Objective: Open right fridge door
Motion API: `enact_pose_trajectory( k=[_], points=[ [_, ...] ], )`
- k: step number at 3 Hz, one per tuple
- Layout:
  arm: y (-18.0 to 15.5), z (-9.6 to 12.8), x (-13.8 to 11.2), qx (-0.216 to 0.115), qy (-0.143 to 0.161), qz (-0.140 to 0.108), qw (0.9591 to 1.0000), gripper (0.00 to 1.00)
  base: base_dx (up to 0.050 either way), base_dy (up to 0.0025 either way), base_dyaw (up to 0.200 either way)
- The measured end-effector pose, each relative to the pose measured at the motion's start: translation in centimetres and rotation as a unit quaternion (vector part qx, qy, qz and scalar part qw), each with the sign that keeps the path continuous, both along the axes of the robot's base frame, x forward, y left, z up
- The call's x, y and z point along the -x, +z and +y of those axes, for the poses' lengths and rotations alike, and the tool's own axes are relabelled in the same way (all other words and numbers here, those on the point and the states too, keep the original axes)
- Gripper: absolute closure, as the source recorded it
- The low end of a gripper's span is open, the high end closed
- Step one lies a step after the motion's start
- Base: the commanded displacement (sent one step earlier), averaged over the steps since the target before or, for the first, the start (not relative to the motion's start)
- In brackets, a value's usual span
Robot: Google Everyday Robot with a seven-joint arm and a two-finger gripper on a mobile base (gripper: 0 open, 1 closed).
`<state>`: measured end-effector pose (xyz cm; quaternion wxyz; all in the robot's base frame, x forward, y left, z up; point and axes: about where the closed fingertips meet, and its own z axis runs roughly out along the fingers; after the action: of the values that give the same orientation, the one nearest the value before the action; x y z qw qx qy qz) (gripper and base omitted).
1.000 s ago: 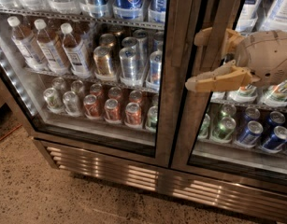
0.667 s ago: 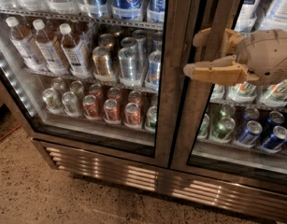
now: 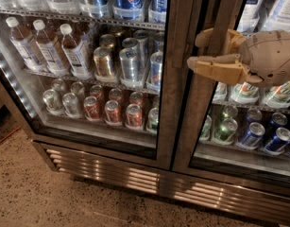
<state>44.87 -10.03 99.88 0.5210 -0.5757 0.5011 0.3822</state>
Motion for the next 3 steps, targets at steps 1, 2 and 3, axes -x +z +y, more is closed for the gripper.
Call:
enact_pose_trajectory(
  k=[1, 2, 3],
  points=[
    [0.0, 0.0, 0.0, 0.0, 0.0, 0.0, 1.0, 1.0, -0.05, 0.0, 0.0],
    [0.0, 0.0, 0.0, 0.0, 0.0, 0.0, 1.0, 1.0, -0.05, 0.00002, 0.0],
    [0.0, 0.0, 0.0, 0.0, 0.0, 0.0, 1.0, 1.0, -0.05, 0.00008, -0.001]
  ],
)
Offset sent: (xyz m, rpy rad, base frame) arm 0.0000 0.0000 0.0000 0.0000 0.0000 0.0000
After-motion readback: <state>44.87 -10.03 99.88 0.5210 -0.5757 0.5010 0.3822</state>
